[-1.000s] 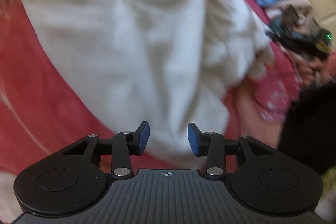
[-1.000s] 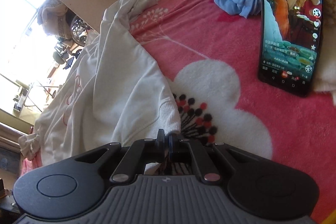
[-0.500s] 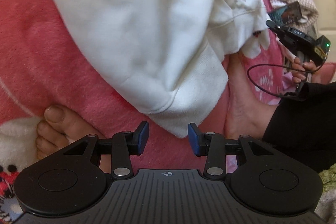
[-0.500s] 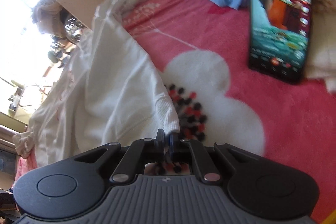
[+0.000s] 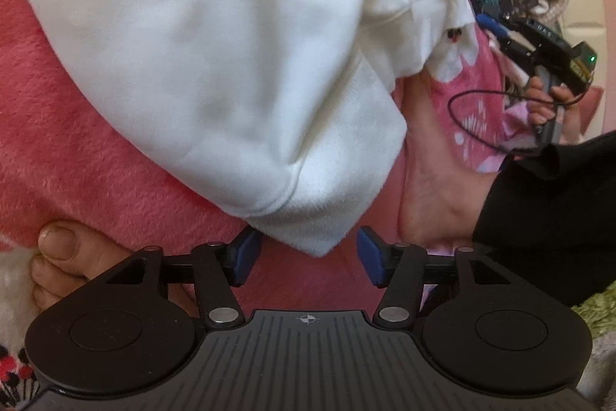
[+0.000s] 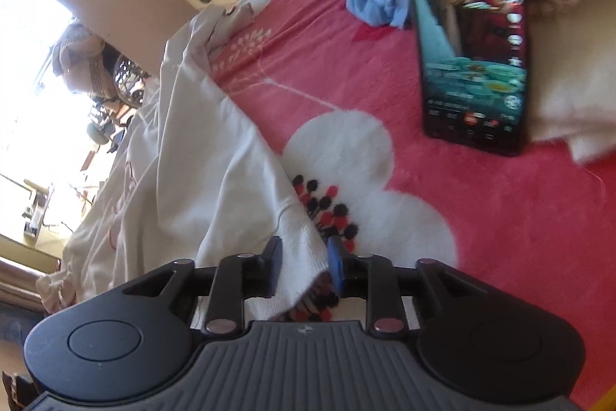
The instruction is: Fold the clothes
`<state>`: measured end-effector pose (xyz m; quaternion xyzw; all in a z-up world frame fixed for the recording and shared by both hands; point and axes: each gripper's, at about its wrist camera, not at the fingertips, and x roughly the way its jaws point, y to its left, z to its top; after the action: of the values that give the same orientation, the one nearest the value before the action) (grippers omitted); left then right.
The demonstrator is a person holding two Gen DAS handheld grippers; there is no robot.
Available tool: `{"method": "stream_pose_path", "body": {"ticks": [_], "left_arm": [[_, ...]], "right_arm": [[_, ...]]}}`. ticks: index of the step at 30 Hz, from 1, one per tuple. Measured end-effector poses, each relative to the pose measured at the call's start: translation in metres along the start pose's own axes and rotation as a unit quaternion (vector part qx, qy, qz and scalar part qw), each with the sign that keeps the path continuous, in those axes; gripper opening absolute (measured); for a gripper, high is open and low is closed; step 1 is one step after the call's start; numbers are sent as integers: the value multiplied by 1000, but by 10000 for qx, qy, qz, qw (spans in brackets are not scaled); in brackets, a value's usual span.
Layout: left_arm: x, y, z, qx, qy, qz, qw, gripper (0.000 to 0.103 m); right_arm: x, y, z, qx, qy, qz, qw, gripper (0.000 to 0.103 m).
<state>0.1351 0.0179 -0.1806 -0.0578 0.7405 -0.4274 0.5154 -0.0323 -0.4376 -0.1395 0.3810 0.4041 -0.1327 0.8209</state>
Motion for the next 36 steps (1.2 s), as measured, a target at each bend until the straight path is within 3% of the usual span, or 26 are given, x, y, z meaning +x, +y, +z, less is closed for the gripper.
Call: {"method": "stream_pose_path", "body": {"ticks": [7, 15, 20, 25, 27, 28, 29, 30, 32, 34, 36], "left_arm": [[-1, 14, -1, -601, -167, -318, 9975, 56], [-10, 14, -3, -700, -554, -312, 9955, 57], [-8, 24, -5, -850, -579, -312, 9942, 56], [-8, 18, -4, -654, -522, -134, 9964, 56], [-6, 11, -1, -501, -472, 43, 9976, 53], [-5, 7, 0, -406, -432, 178, 9981, 48], [-5, 4, 1, -315, -397, 319, 9982, 42], [-4, 0, 2, -224, -367, 451, 9981, 39], [-4, -6, 2, -42, -370, 631, 9973, 23], [-5, -13, 1, 143, -390, 675, 9969, 14], [-7, -20, -1, 369, -430, 713, 9958, 13]], "right_arm": [[29, -4, 13, -73, 53, 197, 9998, 37], [39, -13, 10, 207, 205, 517, 9982, 38], [41, -21, 11, 488, 214, 684, 9962, 38], [45, -16, 6, 275, 387, 760, 9960, 37], [44, -9, 2, -7, 412, 676, 9969, 32], [44, -5, 1, -166, 423, 592, 9972, 26], [44, -1, 0, -325, 435, 508, 9972, 12], [43, 4, -1, -458, 438, 438, 9970, 9], [39, 12, -2, -636, 380, 375, 9965, 8], [28, 22, -1, -833, 273, 408, 9953, 7], [10, 31, 1, -997, 178, 490, 9937, 7]]}}
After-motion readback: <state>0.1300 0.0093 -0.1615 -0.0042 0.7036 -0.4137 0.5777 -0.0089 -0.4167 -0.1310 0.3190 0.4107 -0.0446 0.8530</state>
